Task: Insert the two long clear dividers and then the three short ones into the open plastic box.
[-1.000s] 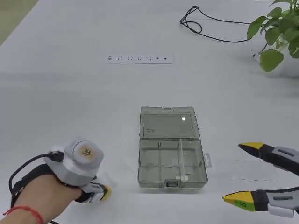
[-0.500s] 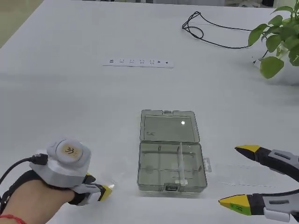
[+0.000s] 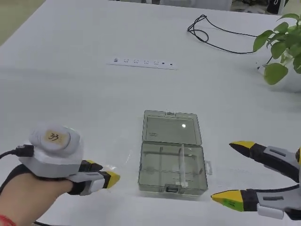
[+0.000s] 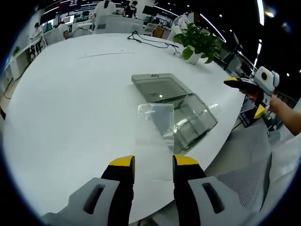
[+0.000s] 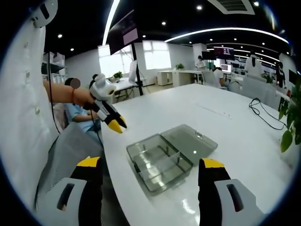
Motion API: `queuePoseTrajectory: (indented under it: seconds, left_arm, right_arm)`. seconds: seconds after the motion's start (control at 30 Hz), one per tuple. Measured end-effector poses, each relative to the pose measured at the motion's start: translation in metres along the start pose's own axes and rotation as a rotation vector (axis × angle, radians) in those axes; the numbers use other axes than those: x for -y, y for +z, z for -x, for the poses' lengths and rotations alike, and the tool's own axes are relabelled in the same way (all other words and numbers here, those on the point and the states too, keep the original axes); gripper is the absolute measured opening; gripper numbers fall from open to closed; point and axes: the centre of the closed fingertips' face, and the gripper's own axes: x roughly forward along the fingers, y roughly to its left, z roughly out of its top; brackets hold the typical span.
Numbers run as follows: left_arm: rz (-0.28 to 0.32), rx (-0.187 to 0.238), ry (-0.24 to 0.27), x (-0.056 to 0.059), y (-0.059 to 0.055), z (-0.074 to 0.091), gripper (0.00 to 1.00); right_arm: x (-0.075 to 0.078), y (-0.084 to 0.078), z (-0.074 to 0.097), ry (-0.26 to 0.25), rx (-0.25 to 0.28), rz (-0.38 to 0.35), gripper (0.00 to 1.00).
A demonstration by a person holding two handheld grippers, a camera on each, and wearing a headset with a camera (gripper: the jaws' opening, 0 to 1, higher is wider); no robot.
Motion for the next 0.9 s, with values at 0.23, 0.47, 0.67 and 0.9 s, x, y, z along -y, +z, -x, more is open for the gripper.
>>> queuePoseTrajectory:
  seconds: [0.23,0.47,0.67,0.9]
  left_arm:
    - [0.025,0.087,-0.056,0.02,0.022,0.004,0.3]
    - [0.036,0.15,-0.111,0.039,0.041,0.006,0.3]
    - [0.046,0.189,-0.143,0.051,0.055,0.005,0.3]
    - [0.037,0.22,-0.18,0.067,0.065,0.004,0.3]
  right_arm:
    - [-0.001,0.016,-0.007,0.0,0.025,-0.037,0.8]
    - [-0.008,0.036,-0.019,0.005,0.039,-0.102,0.73]
    - [-0.009,0.048,-0.03,-0.016,0.053,-0.183,0.7]
    - [-0.013,0.065,-0.042,-0.035,0.113,-0.243,0.58]
